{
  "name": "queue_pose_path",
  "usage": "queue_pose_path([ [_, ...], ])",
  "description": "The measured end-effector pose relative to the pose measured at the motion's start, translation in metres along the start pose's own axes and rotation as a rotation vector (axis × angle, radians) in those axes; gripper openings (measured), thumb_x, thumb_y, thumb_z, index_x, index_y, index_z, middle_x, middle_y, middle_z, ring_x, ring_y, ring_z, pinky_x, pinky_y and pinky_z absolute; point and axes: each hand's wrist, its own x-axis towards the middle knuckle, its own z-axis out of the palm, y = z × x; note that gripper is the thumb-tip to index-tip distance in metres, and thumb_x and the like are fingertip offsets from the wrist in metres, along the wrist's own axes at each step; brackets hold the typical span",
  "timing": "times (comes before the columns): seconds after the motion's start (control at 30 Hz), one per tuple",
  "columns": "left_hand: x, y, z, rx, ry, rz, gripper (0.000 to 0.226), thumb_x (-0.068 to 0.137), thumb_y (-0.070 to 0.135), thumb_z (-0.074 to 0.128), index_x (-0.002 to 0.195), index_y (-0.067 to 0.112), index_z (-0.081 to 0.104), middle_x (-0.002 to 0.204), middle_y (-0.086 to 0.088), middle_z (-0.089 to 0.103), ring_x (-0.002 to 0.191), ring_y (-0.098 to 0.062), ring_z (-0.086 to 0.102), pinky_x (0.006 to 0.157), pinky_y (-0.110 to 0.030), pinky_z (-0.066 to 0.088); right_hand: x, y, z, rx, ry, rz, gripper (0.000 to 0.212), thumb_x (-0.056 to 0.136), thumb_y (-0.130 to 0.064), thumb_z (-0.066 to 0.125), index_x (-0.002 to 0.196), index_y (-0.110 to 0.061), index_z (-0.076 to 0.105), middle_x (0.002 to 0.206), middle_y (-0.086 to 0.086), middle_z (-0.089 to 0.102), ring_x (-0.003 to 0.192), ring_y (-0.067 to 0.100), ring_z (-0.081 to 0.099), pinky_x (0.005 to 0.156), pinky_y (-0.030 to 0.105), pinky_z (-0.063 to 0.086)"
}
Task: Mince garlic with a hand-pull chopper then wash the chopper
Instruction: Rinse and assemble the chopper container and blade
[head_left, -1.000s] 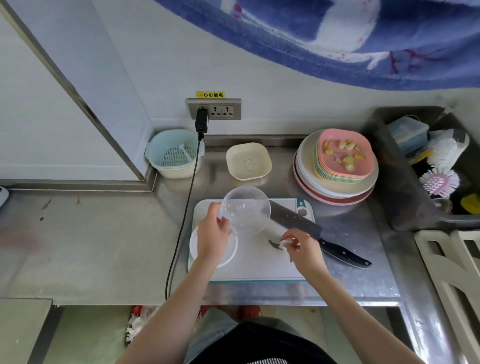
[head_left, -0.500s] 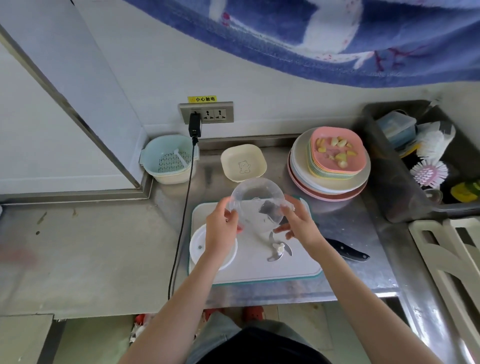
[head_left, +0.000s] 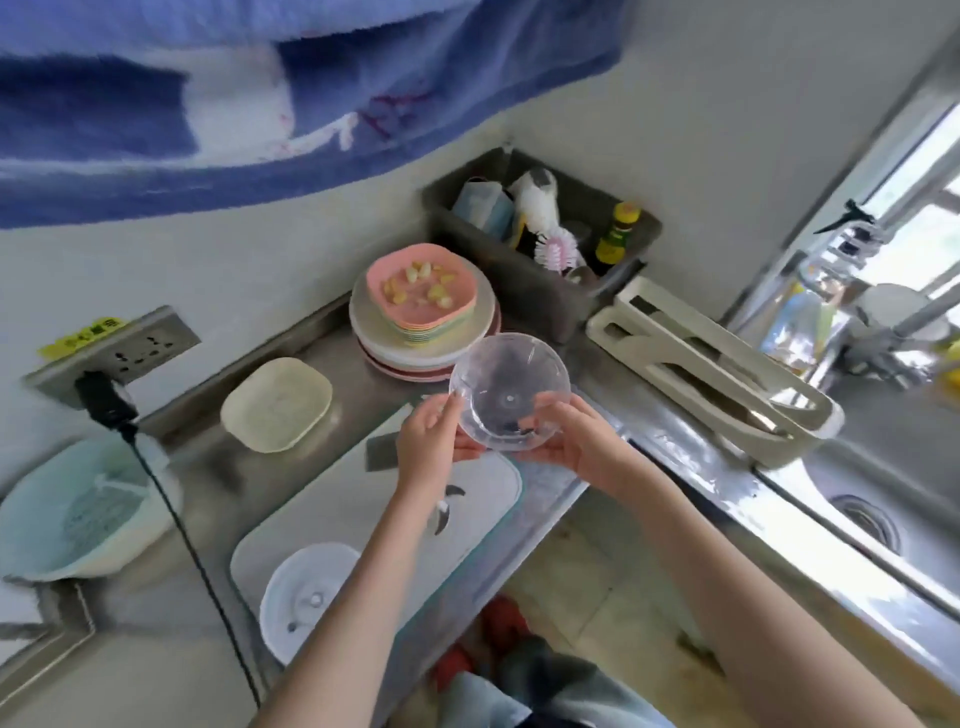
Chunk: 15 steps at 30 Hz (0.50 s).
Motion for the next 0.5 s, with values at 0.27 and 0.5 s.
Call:
queue_pose_path([
  [0.27, -0.019, 0.023, 0.147, 0.049, -0.424, -0.074, 0.025, 0.096, 0.033, 0.055, 0.101, 0.011, 0.063, 0.076, -0.011, 0.065, 0.05, -0.015, 0.066, 0.048, -0.024, 0.054, -0.075, -0.013, -0.121, 0.313, 0.259, -0.15, 0.029, 0.086, -0.038, 0.055, 0.1, -0.014, 0.055, 0.087, 0.013, 0.066, 0.064, 0.023, 0.068, 0.062, 0.029, 0.059],
  [0.5, -0.046, 0.045, 0.28, 0.158, -0.679, 0.035, 0.023, 0.096, 0.026, 0.056, 0.111, 0.009, 0.058, 0.095, -0.008, 0.059, 0.065, -0.015, 0.061, 0.048, -0.022, 0.054, -0.117, -0.025, -0.229, 0.399, 0.501, -0.254, 0.028, 0.093, -0.008, 0.047, 0.121, -0.011, 0.053, 0.1, 0.012, 0.066, 0.076, 0.027, 0.07, 0.066, 0.034, 0.059],
])
